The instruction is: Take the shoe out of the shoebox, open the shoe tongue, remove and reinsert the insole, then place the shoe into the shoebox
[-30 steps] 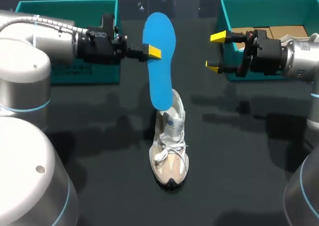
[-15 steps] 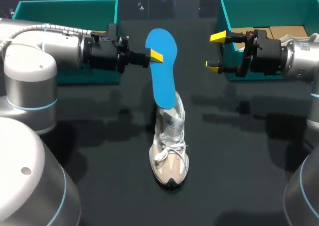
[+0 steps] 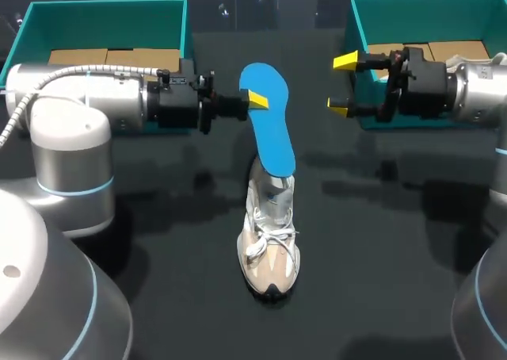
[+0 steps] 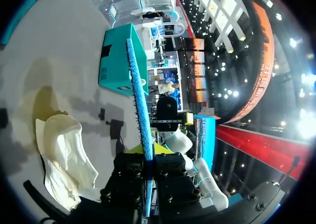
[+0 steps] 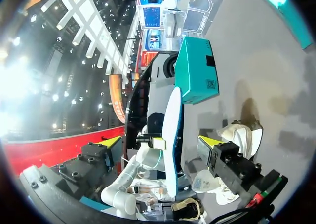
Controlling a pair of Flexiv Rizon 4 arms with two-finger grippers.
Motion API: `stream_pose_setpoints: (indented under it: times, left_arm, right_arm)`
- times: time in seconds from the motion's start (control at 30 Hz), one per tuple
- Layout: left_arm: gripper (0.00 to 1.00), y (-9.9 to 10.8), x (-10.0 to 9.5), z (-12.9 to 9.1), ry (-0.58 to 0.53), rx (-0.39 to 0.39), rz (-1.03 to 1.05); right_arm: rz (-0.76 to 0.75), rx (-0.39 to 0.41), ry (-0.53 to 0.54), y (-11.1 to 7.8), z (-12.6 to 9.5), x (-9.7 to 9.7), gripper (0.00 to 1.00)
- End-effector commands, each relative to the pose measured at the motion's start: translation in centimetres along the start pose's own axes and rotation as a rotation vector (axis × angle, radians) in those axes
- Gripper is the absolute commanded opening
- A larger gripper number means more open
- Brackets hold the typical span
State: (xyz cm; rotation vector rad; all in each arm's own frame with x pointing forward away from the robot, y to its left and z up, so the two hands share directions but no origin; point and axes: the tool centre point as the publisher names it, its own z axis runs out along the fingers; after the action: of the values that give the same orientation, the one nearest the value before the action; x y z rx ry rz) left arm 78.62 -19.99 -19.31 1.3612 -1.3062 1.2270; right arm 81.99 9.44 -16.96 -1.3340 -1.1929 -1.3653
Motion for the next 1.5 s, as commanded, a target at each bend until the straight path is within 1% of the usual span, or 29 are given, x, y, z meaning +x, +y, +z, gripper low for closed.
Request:
stream_pose_setpoints:
  times: [0.03,0.2,0.37,0.53,0.73,0.8,1.17,1.33,1.5]
  left_arm:
    - [0.00,-0.3,-0.8,1.2,0.006,0.010,-0.011]
    - [0.00,-0.6,-1.4,1.6,0.013,0.033,-0.053]
    - [0.00,-0.7,-1.6,2.0,0.029,0.049,-0.067]
    - [0.00,-0.7,-1.6,2.0,0.029,0.049,-0.067]
    - [0.00,-0.7,-1.6,2.0,0.029,0.049,-0.067]
    - [0.00,-0.7,-1.6,2.0,0.029,0.049,-0.067]
    - [0.00,-0.7,-1.6,2.0,0.029,0.049,-0.067]
    - [0.00,-0.7,-1.6,2.0,0.029,0.049,-0.067]
    - [0.00,-0.7,-1.6,2.0,0.029,0.049,-0.067]
  right_arm:
    - [-0.008,0.013,-0.123,0.0,-0.9,2.1,1.00]
    - [-0.019,0.034,-0.304,0.0,-1.6,3.9,1.00]
    - [-0.019,0.044,-0.484,0.2,-1.8,5.7,1.00]
    - [-0.008,0.057,-0.659,0.2,-1.2,7.7,1.00]
    - [-0.008,0.069,-0.830,-0.2,-0.4,9.6,1.00]
    - [-0.018,0.076,-0.873,-0.4,0.0,10.1,1.00]
    - [-0.092,0.068,-1.131,-1.6,1.6,11.5,1.00]
    - [-0.124,0.067,-1.206,-1.8,2.2,11.8,1.00]
    - [-0.139,0.062,-1.274,-2.1,2.9,11.8,1.00]
